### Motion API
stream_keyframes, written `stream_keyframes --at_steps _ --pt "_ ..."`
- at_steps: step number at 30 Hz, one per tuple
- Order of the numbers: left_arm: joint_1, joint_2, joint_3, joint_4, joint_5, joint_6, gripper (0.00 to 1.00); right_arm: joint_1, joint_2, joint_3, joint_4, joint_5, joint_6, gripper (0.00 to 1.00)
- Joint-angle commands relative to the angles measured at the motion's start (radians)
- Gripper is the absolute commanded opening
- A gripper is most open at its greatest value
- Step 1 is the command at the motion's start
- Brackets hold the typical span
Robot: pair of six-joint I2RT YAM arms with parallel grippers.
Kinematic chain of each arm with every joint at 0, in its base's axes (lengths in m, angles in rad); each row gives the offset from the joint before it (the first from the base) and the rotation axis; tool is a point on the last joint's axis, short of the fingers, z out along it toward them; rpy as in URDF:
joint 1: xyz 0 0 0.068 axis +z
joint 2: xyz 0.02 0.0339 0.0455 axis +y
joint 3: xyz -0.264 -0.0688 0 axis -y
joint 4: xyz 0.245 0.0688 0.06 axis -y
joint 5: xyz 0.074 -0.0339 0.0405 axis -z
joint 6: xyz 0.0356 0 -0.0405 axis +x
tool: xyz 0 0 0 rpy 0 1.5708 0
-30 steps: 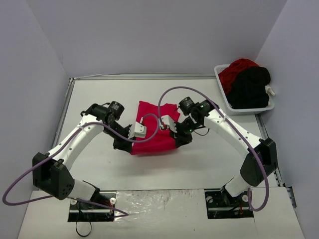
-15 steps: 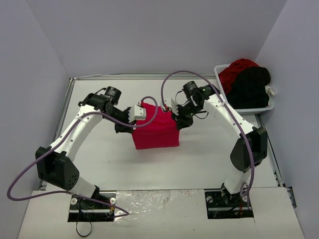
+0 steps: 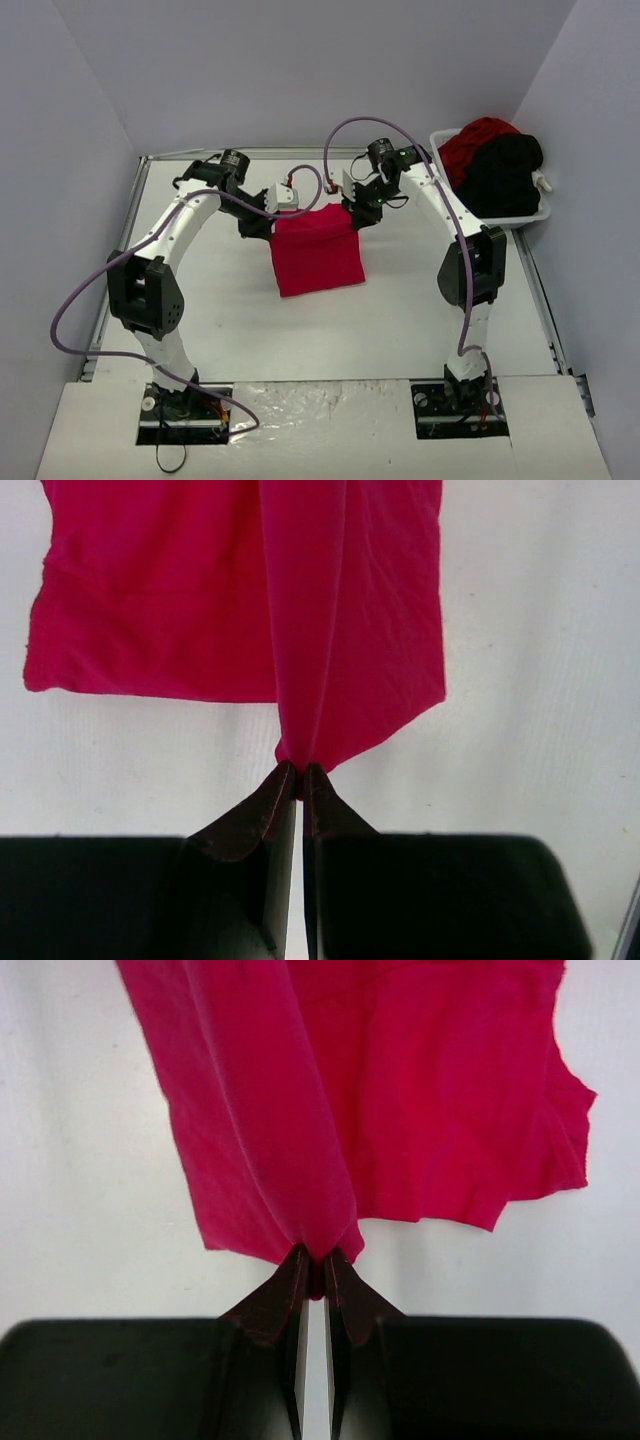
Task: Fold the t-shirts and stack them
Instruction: Fold the long partially folded tshirt into a neat square
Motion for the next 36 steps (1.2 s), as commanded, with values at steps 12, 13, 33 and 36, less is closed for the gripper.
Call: stream_keyframes --at_steps 12,13,33,36 --pt "0.084 0.392 0.451 -0.108 0.043 0.074 0.02 -0.099 0.397 0.444 -0.046 -0.045 -0.039 0.00" --pt "0.090 0.448 0.515 -0.119 0.043 0.078 0.02 -0.104 0.423 0.471 -0.046 -0.047 -0.041 0.00" --pt "0.114 0.548 0.539 0.025 -0.052 -0.038 0.59 -0.086 0.522 0.503 0.337 0.026 0.197 0.50" --pt "0.110 0.434 0.434 0.114 -0.092 -0.096 0.65 -0.072 0.404 0.382 0.467 0.135 0.270 0.52"
